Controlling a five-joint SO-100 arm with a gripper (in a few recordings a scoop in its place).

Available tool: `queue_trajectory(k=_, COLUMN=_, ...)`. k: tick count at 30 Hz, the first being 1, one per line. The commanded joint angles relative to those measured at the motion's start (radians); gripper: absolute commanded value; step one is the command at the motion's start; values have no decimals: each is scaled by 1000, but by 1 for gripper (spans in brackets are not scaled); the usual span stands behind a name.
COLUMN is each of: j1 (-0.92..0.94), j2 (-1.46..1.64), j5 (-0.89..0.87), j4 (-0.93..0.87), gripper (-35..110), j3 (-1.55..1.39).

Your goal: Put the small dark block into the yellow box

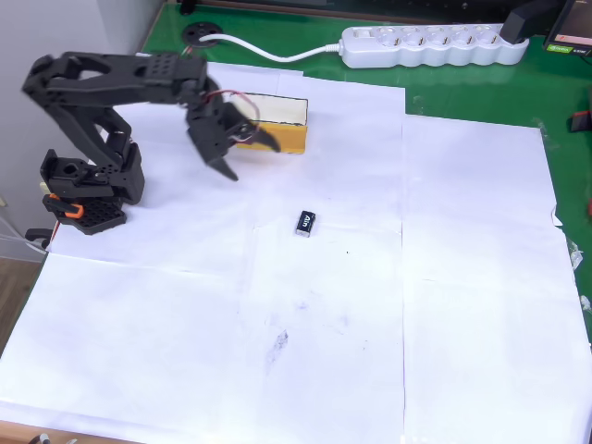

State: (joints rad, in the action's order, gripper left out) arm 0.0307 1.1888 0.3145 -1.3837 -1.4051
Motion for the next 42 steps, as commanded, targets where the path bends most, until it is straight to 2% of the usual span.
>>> queue_trajectory(k=1, j1=21, j2=95, j5=-86, j4=-49, gripper=36, j3=-229)
queue_trajectory(k=6, j1=20, j2=218, j5=-233, j4=-144, gripper=36, j3=-397)
queue_trajectory(k=16, j1=35, j2=459, j5=-351, j4=-215, gripper=36, j3=-647)
queue_trajectory(k=24, j1=71, j2=658, j5=-364, j4=-250, gripper=36, j3=-839)
queue_trajectory(k=31, j1=89, j2=773, j5=-365, j4=-284, gripper=36, j3=-894)
queue_trajectory(k=42, j1=87, j2=907, j5=-364, j4=-239, gripper=36, j3=-968)
